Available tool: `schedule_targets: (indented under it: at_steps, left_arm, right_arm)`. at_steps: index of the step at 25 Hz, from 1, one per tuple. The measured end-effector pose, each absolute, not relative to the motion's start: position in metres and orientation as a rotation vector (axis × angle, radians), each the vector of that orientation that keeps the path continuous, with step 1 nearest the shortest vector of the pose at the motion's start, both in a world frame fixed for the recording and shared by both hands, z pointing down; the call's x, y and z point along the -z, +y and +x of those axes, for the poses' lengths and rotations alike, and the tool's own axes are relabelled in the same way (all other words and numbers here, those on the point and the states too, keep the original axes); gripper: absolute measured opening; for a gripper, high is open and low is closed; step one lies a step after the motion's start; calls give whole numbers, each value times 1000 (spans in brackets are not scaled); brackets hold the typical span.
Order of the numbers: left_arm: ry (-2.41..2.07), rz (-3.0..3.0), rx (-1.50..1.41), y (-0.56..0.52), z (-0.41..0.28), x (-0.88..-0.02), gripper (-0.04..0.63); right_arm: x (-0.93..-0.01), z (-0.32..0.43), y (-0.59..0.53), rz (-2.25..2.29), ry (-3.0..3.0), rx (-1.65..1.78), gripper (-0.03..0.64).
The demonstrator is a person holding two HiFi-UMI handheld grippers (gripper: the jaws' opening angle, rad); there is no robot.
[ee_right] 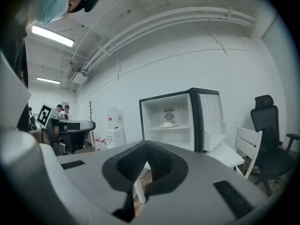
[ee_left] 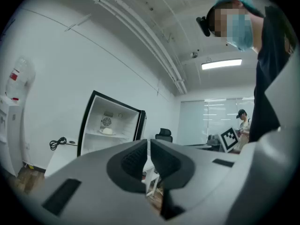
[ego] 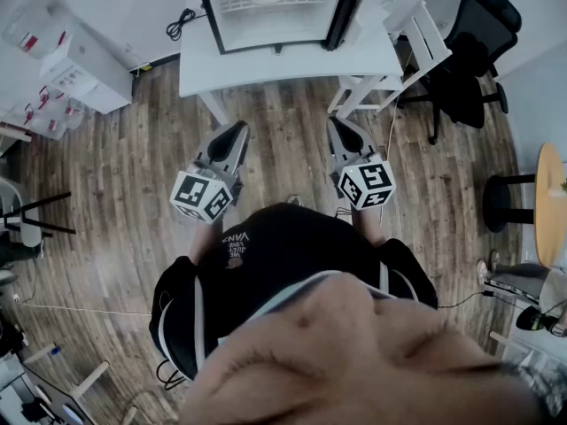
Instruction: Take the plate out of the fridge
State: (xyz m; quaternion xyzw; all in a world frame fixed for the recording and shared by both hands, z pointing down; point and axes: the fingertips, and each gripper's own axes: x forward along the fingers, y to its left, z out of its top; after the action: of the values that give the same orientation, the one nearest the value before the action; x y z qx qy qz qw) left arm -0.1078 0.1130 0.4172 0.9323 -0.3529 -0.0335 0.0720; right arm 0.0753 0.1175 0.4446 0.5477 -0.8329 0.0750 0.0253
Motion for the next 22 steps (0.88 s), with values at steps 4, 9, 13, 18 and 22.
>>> schedule_targets:
  at_steps: [4, 9, 13, 18, 22]
  left_arm:
    - [-1070, 2808, 86, 111, -106, -419, 32]
    - [-1067, 2798, 86, 109, -102, -421, 32]
    - [-1074, 2802, 86, 107, -101, -422, 32]
    - [-1101, 2803, 71, 103, -99, -425, 32]
    - [-1121, 2800, 74, 96, -97, -426, 32]
  right_arm:
    - [-449, 77, 115, 1688, -2574, -233, 11]
    - [-454, 81, 110, 1689, -2597, -280, 12]
    - [-458, 86, 106, 1690, -2588, -292, 12]
    - [-460, 91, 99, 1667, -2595, -293, 12]
    - [-462, 94, 90, 1638, -2599, -278, 12]
